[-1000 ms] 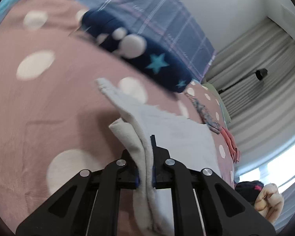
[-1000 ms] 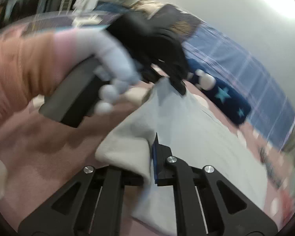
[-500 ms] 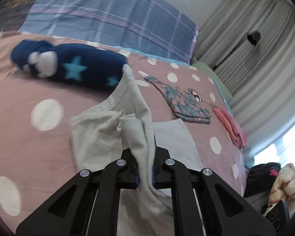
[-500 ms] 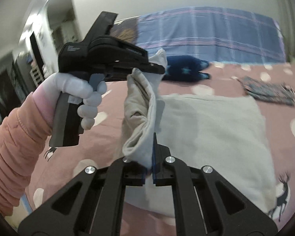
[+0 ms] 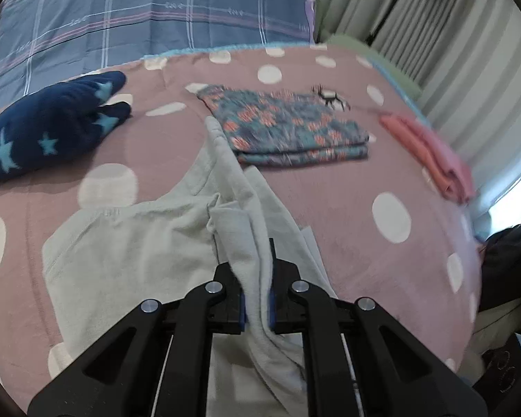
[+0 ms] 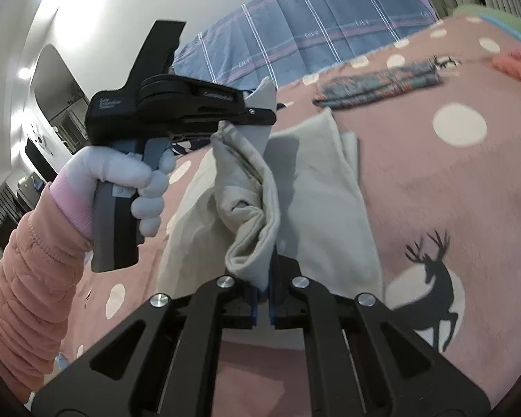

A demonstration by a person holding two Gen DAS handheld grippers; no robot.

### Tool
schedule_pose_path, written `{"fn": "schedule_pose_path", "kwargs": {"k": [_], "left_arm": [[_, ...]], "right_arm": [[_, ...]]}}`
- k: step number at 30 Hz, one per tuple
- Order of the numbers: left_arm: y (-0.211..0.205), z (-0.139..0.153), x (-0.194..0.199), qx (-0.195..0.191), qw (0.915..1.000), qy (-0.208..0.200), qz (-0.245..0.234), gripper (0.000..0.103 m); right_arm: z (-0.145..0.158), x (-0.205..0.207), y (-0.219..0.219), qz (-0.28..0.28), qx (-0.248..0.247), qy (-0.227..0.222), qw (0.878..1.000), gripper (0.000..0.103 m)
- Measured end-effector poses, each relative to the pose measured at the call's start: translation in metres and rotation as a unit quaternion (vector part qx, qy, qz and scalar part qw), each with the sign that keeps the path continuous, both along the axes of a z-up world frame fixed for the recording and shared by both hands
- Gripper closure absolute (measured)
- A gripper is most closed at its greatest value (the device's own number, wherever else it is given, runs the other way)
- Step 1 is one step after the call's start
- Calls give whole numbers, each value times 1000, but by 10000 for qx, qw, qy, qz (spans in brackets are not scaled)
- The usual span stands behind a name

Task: Fold small clothes

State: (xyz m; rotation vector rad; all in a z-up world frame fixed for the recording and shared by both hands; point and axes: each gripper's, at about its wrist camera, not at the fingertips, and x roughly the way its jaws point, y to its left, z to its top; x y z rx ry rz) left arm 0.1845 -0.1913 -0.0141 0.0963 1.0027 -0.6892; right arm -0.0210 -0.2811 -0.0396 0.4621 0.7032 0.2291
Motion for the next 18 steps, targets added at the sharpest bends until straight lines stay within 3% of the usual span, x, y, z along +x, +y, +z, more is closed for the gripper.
{"fn": "schedule_pose_path", "kwargs": {"k": [9,12,14,16,18], "left_arm": [[-37,-23,-5,708,9973,-147,-88,92],[-39,-13,-8,429,9987,-260,-135,82],[-34,8,-18,146,9980,-591,-163,74],[-26,31,-34,57,9948,-998,-200,57],[-14,46,-56,111,9912,-1291,-268,54]], "right_arm": [[-20,-2,-17,18,370,157,9992,99],[-26,-1,-21,3,404,236,9989,99],[-31,-1,-24,20,459,352,9983,99],[-36,-1,-25,32,499,443,9978,99],[-37,-2,-27,34,544,458,9975,99]]}}
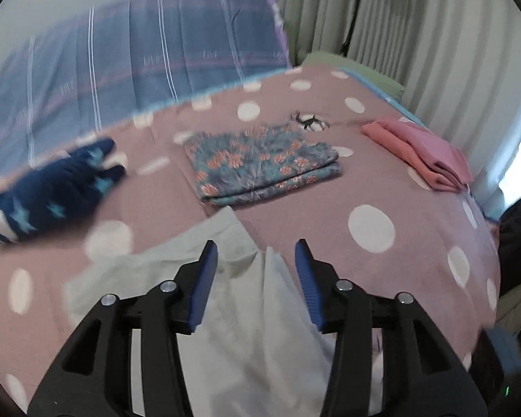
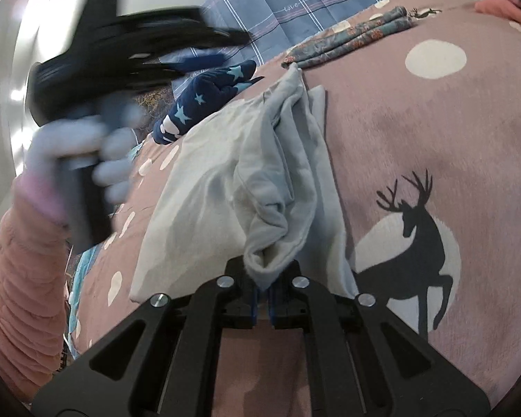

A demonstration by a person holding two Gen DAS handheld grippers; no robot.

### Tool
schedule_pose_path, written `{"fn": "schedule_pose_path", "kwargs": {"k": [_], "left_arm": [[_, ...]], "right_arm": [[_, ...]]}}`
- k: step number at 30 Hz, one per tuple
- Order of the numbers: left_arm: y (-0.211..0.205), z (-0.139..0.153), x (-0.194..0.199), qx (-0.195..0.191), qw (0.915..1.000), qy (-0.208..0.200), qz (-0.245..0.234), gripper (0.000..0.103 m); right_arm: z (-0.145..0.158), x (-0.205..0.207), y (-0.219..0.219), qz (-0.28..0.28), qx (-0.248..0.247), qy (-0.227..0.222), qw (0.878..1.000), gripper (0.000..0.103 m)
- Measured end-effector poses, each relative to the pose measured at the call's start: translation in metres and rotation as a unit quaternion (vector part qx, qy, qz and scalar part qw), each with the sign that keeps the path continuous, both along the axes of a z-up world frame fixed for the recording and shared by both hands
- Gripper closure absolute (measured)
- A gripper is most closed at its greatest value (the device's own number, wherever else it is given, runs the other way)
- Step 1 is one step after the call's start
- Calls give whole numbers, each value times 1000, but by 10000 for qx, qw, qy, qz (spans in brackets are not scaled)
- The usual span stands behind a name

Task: Fold small clothes

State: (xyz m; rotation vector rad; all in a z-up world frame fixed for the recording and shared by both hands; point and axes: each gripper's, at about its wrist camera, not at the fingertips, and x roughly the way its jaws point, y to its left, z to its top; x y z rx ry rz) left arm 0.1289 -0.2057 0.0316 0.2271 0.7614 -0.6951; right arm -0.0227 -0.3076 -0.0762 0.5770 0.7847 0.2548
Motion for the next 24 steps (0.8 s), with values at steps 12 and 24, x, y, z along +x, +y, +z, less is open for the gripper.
{"fn": "schedule_pose_path", "kwargs": {"k": [12,24], "left_arm": [[132,-65,-142,410,9988,248,143,42],[139,-91,-156,670,9965,-18,495,42]], "right_arm": [[1,-1,-3,-55,-29,128,9999,90],[12,2,8,-151,-377,58,9992,92]]}}
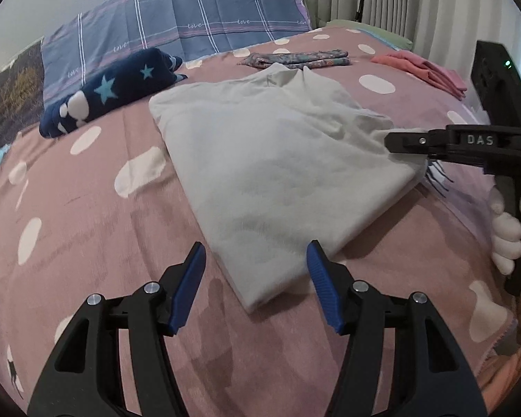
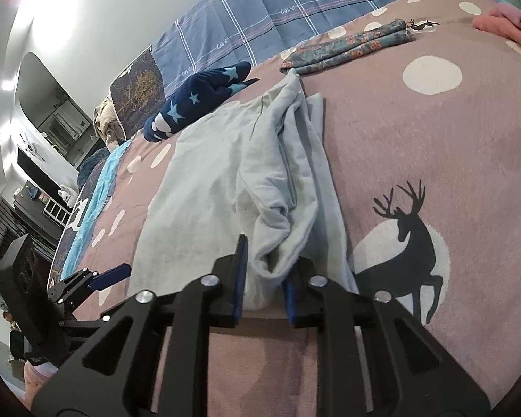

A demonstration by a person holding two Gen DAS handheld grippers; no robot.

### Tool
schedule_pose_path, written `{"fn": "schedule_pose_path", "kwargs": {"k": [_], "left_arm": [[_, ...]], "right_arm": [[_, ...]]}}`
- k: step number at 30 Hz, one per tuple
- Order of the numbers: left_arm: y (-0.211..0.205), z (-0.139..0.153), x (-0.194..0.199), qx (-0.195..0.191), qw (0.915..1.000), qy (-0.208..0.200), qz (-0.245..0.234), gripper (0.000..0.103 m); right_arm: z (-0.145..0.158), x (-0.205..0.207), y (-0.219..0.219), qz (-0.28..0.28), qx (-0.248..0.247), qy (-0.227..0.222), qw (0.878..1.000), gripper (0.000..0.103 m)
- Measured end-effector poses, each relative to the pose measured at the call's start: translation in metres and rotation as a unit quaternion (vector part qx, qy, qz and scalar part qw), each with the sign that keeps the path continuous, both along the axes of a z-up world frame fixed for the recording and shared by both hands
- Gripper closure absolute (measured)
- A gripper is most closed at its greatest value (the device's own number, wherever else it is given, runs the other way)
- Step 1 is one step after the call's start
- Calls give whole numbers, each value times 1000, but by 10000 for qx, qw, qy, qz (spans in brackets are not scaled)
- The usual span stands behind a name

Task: Fold small clothes
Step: 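Press the folded grey shirt flat with the left tool while the right tool holds the edge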

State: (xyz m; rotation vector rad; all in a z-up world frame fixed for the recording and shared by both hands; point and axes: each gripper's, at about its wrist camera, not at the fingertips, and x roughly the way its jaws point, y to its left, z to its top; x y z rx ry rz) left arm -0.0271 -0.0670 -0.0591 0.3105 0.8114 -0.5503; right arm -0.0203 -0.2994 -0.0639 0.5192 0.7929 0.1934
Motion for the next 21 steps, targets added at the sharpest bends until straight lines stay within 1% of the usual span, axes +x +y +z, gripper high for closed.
{"fn": "schedule_pose_path", "kwargs": {"k": [3,6,9,10,12,16,18,21], "left_arm": [[-6,1,-4,30,9999,-47,-110,42],[-10,5,-10,-146,9993,20,-345,39],[-17,3,-15,58,9992,-95,-372,35],[-19,1,-16,178,9991,-157,-352,32],[-20,-3,-16,267,9990,-187,-295,31],[-15,-3,-11,261,9995,-195,31,31],[-10,-2,-8,193,9995,-160,178,31],[-3,-3,-5,187,9991,-157,351,30]], "right_arm": [[3,-1,-2,-37,52,-60,10000,95],[7,-1,-4,-22,76,-119,9999,96],[11,-1,-3,14,67,-163,9998,96],[12,0,-2,23,63,-164,9998,96],[14,0,-3,36,144,-157,9998,96],[19,1,-10,13,440,-165,9989,96],[23,0,-11,4,472,-213,9987,97],[28,-1,-10,-2,465,-272,9985,97]]}}
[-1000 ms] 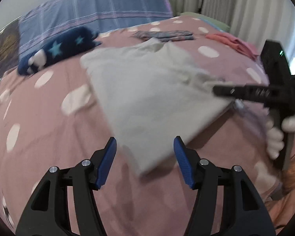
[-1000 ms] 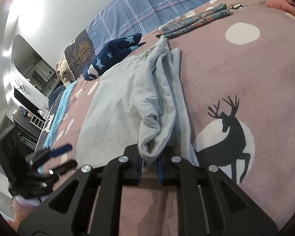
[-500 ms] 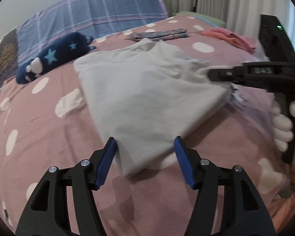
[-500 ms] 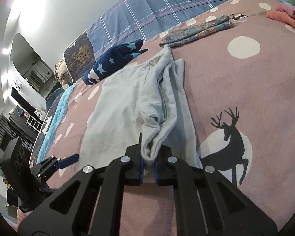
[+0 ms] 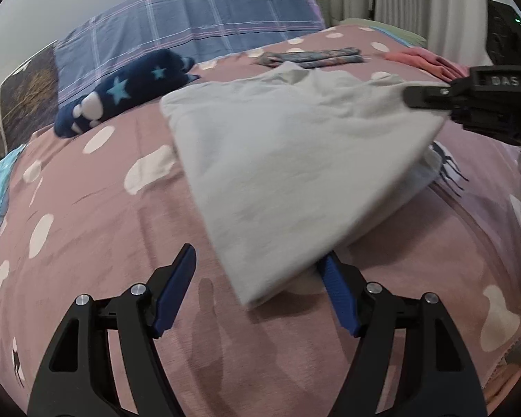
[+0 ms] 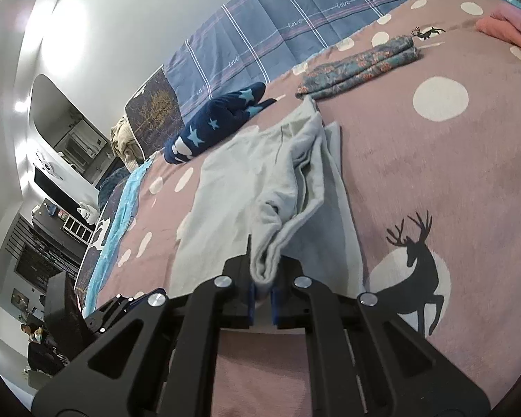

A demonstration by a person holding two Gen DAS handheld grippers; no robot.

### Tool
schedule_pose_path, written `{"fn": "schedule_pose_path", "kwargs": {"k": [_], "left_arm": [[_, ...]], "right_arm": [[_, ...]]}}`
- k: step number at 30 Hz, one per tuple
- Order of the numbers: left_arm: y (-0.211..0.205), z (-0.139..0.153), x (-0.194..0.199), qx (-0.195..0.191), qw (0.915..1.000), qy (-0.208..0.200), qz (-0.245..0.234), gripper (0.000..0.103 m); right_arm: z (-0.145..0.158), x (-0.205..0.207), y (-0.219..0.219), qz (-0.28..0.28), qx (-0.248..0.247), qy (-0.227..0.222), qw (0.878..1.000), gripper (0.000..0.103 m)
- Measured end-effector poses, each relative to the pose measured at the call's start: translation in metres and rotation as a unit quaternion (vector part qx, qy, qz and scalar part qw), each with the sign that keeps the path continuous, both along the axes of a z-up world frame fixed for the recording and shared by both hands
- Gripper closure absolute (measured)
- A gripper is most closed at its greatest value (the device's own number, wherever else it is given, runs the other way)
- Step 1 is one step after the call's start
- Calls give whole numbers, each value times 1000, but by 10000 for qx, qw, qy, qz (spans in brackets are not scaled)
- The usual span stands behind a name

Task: Fold small clothes
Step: 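Press the folded grey shirt flat with the left tool while the right tool holds the edge, then grasp the folded grey shirt edge with the right tool and the left tool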

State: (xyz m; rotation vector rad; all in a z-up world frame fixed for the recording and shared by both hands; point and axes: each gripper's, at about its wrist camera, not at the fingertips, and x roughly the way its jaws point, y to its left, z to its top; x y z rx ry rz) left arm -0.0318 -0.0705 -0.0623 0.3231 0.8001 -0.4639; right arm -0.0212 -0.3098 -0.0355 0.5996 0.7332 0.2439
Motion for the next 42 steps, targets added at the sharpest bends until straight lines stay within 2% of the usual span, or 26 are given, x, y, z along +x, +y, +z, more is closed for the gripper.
{"fn": "schedule_pose_path", "kwargs": {"k": [6,9,11,12,14,16,18,19,20,21,23,27,29,32,33,35,37,39,40,42], "left_arm": [[11,9,-5,-141,9999,-33,47,30],[14,4,4,166,9991,-114,380,30],[20,-4,9,506,9965,-100,664,26],[25,-7,8,495,9965,-31,671,26],[29,-7,6,498,9961,75,722,26],[28,-7,1,628,9956,84,685,28],[26,-7,-4,710,9957,78,586,36],[26,-7,-6,689,9963,134,500,45],[27,-5,-8,628,9969,216,418,59],[27,-3,-10,541,9975,309,329,67],[29,2,-14,278,9982,516,134,102],[28,20,-28,-185,9981,517,-287,103],[25,37,-34,-485,9967,348,-558,103],[13,47,-26,-568,9961,38,-677,103],[8,44,-19,-570,9962,56,-662,102],[-3,24,1,-512,9965,327,-577,102],[-13,-1,15,-331,9963,655,-439,102],[-16,-13,18,-373,9967,628,-345,101],[-17,-13,17,-399,9968,610,-321,101],[-15,-12,18,-452,9962,654,-342,101]], "right_arm": [[5,1,2,-6,-51,2,10000,97],[6,1,2,-21,-55,-46,10000,97],[6,0,1,-60,-88,-49,9999,98],[4,-2,-1,-82,-116,-10,9999,98],[-6,-5,-3,-105,-146,162,9997,98],[-31,-7,-7,-158,-201,556,9981,98],[-51,-7,-11,-212,-47,832,9963,97],[-55,-9,-13,-216,35,838,9962,97],[-53,-10,-14,-211,25,806,9965,97],[-47,-13,-13,-208,-57,724,9971,97],[-37,-17,-12,-182,-169,585,9980,97],[-32,-20,-16,-157,-275,516,9982,96],[-36,-19,-17,-185,-312,623,9974,94],[-38,-21,-22,-369,-422,672,9962,90],[-34,-23,-23,-448,-416,612,9963,86],[-25,-26,-21,-449,-421,372,9974,86],[-13,-27,-14,-181,-322,19,9993,86],[-5,-26,-2,139,-433,-297,9985,86],[-4,-24,5,265,-596,-345,9973,86],[-15,-12,14,378,-990,-79,9943,86]]}}
